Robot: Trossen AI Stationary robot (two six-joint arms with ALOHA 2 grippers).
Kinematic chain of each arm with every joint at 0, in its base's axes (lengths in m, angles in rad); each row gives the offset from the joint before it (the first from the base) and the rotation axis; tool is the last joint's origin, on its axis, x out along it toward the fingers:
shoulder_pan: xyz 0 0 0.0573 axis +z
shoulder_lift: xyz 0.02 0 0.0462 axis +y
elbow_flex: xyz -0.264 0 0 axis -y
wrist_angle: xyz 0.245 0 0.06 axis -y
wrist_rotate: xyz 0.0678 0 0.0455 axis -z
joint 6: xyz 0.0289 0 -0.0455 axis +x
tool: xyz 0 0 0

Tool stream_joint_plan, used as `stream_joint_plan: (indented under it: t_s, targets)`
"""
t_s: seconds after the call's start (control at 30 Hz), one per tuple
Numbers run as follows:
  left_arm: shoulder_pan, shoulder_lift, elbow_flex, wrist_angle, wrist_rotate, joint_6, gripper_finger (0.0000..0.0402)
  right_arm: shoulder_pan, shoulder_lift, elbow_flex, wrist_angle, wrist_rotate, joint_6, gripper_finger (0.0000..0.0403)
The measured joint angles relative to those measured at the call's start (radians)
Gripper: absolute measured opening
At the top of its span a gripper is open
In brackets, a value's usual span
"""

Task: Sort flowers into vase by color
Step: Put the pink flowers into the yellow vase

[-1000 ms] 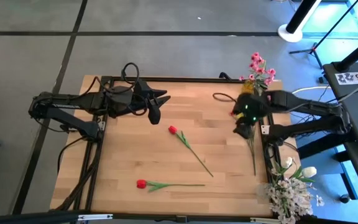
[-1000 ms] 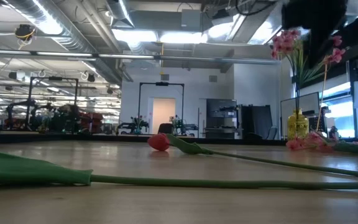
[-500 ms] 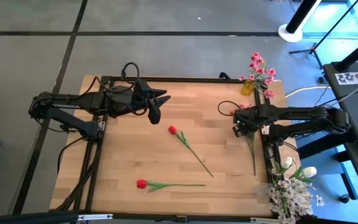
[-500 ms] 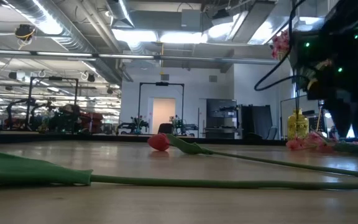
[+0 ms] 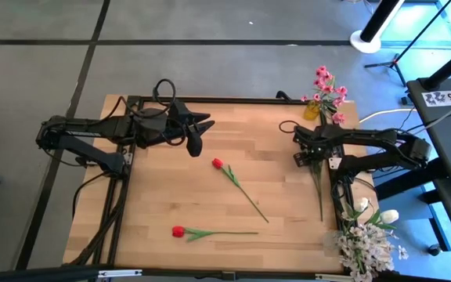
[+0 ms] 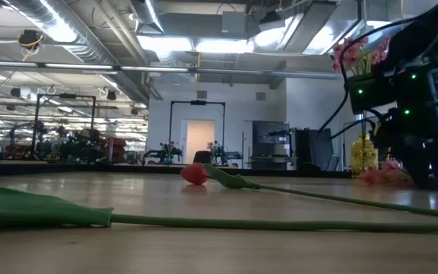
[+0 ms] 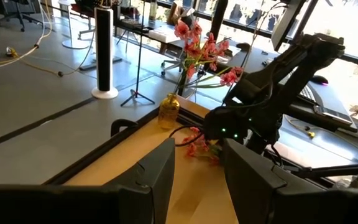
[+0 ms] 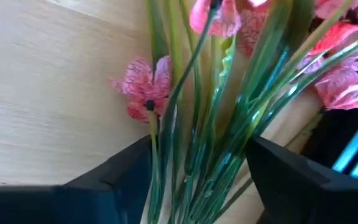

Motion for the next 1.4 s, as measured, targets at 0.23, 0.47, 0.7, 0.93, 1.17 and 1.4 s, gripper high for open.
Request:
stream_joint_plan:
  t_s: [0.23,0.47,0.7,0.93,1.17,1.4]
  targets:
    - [-0.01,0.0,0.0,-0.002,0.0,0.0,0.0131,0.003,0.002,0.02,0.029,-0.033,-0.016,0.0132]
    - [-0.009,0.0,0.0,-0.001,-0.001,0.0,0.0131,0.004,-0.06,0.109,0.048,-0.091,-0.041,0.0013]
    - [-0.009,0.0,0.0,-0.001,-0.001,0.001,0.0131,0.064,-0.222,0.406,0.071,-0.155,-0.107,0.0031]
    - [-0.007,0.0,0.0,-0.001,-0.002,0.002,0.0131,0.116,-0.351,0.712,0.291,-0.04,-0.349,0.0015]
    - [-0.007,0.0,0.0,0.027,-0.001,0.02,0.0131,0.115,-0.376,0.871,0.551,0.306,-0.704,0.001]
    - [-0.006,0.0,0.0,0.029,-0.001,0.02,0.0131,0.081,-0.34,0.886,0.826,0.837,-1.052,0.0011]
